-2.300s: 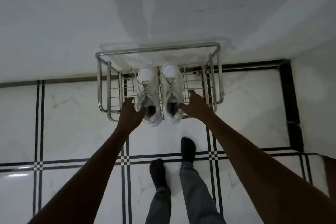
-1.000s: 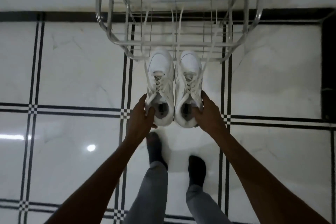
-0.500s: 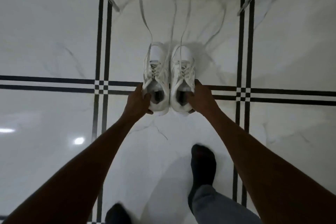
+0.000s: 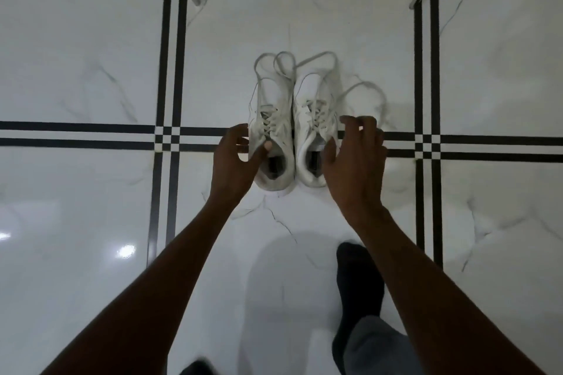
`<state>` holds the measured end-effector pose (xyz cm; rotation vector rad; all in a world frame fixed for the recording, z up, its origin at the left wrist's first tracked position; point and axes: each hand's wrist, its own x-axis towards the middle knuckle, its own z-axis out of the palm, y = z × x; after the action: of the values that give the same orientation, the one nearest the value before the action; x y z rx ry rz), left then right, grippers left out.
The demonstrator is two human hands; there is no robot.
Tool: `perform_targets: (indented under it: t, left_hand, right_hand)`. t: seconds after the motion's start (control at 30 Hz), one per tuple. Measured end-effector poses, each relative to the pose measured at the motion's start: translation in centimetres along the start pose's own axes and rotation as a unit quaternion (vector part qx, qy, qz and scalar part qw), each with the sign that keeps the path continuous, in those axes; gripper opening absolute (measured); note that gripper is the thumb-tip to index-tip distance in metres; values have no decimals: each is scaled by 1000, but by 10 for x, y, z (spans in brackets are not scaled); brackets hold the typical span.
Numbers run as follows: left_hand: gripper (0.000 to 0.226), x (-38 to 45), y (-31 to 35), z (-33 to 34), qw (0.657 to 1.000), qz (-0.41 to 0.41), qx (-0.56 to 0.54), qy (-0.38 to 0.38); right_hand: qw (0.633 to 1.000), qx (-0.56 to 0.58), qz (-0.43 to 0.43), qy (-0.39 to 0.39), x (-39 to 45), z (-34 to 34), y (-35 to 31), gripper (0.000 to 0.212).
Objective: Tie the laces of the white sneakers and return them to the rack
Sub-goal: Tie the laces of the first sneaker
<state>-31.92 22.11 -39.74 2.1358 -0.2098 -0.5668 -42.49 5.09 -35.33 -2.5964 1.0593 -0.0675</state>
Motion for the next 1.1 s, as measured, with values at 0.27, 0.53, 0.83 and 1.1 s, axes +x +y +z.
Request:
perform_targets:
  t: [0.27,0.53,0.83,1.1]
  left_hand:
    - [28,21,-10,-2,993,101,57,-36]
    - [20,38,-21,-6,993,107,-29,-32]
    - [13,34,-29,-15,995,97,-21,28]
    - [12,22,-26,-14,976,175,112,72]
  right_hand:
    - [982,74,-103,-137,29,41,-45,25]
    - [967,115,-78,-212,59,53,-54,17]
    - [966,184,-133,-121,39,62,-59,11]
    - [979,132,-147,-55,17,65,-68,16]
